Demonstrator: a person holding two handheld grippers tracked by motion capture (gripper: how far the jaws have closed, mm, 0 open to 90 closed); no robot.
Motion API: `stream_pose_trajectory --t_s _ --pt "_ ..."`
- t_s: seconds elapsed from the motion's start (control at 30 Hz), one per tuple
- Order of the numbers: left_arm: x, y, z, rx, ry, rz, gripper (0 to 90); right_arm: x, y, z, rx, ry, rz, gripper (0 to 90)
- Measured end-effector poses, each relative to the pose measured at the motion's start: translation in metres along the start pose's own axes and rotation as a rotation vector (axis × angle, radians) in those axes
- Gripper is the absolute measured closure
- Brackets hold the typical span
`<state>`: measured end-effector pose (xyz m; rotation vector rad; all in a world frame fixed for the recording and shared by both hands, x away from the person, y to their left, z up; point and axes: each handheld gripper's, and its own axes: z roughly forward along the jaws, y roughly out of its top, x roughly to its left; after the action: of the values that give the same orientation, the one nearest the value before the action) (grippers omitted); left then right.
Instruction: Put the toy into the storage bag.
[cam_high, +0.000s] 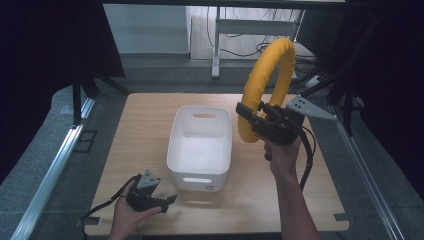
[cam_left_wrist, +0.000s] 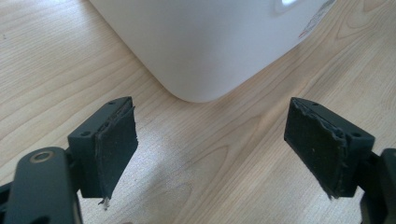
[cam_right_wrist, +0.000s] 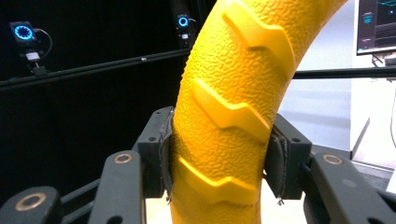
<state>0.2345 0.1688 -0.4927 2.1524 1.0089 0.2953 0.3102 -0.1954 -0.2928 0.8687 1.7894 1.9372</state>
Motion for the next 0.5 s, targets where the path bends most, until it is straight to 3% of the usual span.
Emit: stream_pose_trajectory --t_s 0.5 --pt "0.000 0.000 0.000 -0.002 -0.001 -0.002 17.4 0.021 0.010 0.019 -0.025 0.028 -0.004 50.0"
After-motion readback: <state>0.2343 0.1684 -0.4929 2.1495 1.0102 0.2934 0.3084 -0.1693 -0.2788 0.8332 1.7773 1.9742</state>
